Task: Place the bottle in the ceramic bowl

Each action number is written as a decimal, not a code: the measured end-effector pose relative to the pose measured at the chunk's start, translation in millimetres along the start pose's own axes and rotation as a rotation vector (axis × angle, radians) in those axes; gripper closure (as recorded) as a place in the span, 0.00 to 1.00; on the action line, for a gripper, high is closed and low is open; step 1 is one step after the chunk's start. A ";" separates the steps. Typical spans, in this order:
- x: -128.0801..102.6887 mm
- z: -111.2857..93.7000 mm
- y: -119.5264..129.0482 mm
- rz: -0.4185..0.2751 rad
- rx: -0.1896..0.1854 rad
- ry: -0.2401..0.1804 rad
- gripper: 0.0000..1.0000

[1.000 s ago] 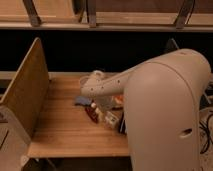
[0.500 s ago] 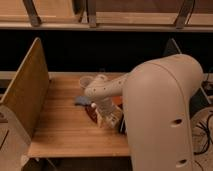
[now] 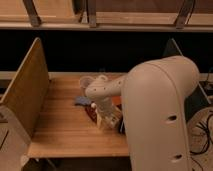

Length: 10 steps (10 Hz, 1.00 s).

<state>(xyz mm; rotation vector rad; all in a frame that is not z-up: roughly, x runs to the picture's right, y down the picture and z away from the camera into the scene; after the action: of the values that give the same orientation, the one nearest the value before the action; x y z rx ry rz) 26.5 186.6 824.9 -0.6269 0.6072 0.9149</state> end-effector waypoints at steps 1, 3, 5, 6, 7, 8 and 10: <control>-1.8 5.0 0.9 -0.002 -0.021 0.003 0.20; -5.3 13.4 -0.2 -0.005 -0.061 0.004 0.20; -7.8 18.7 -2.4 -0.018 -0.083 0.002 0.27; -9.1 19.4 -3.2 -0.027 -0.087 0.001 0.35; -10.7 20.2 -4.2 -0.037 -0.091 -0.001 0.47; -11.5 20.7 -5.0 -0.041 -0.096 -0.003 0.57; -12.2 20.2 -7.4 -0.043 -0.103 -0.008 0.77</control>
<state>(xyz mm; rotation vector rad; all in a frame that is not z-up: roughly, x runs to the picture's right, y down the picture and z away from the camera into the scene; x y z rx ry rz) 31.3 191.2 848.8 -0.7262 0.5397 0.9123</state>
